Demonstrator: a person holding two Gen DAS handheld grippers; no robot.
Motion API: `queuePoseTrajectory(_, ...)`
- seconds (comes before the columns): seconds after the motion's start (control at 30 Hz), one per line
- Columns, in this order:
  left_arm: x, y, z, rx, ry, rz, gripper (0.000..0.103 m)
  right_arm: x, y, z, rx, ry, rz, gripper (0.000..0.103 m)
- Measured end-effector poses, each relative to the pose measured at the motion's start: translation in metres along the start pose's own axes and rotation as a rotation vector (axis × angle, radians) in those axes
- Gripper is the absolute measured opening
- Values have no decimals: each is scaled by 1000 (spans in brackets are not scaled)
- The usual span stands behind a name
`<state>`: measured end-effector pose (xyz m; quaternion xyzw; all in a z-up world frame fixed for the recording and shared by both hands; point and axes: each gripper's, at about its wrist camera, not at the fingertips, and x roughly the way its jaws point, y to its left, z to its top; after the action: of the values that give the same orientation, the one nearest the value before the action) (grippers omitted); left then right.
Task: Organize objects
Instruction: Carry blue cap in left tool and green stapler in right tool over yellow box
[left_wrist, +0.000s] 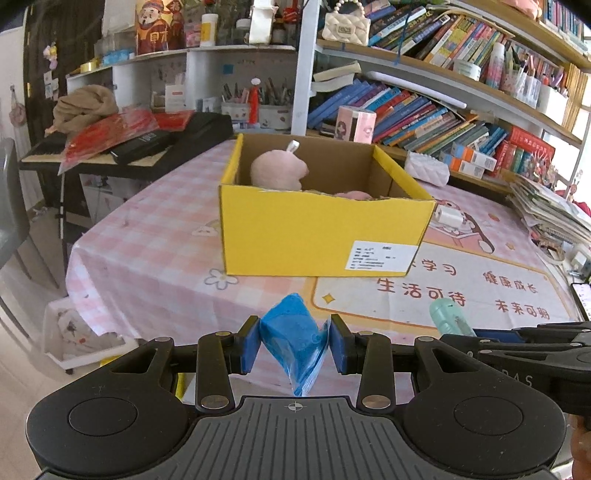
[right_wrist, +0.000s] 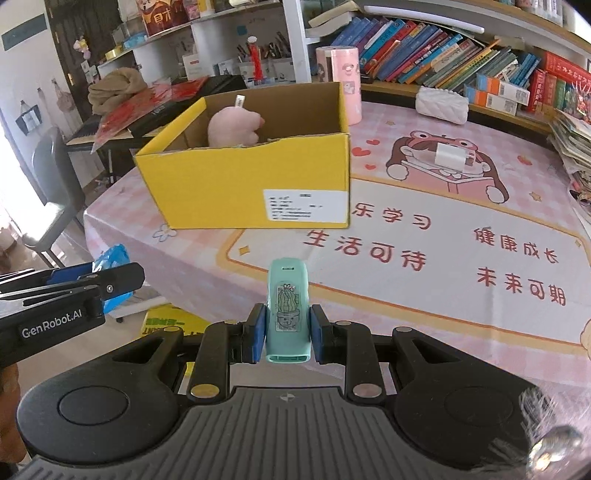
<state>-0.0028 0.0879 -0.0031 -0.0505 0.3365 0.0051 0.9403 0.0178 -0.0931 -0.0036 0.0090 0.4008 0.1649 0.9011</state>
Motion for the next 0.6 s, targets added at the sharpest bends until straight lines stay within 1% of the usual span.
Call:
queuePoseTrajectory(0.17, -3, 7, 1, -4, -13, -7, 37, -2, 11, 0, -14, -8, -5, 23)
queuePoseTrajectory(0.4, -5, 7, 1, 6, -22, -29, 37, -5, 15, 1, -21, -11, -20, 23)
queuePoseTrajectory(0.6, -4, 6, 6, 15, -46, -19, 37, 0, 17, 6, -30, -6, -23, 23)
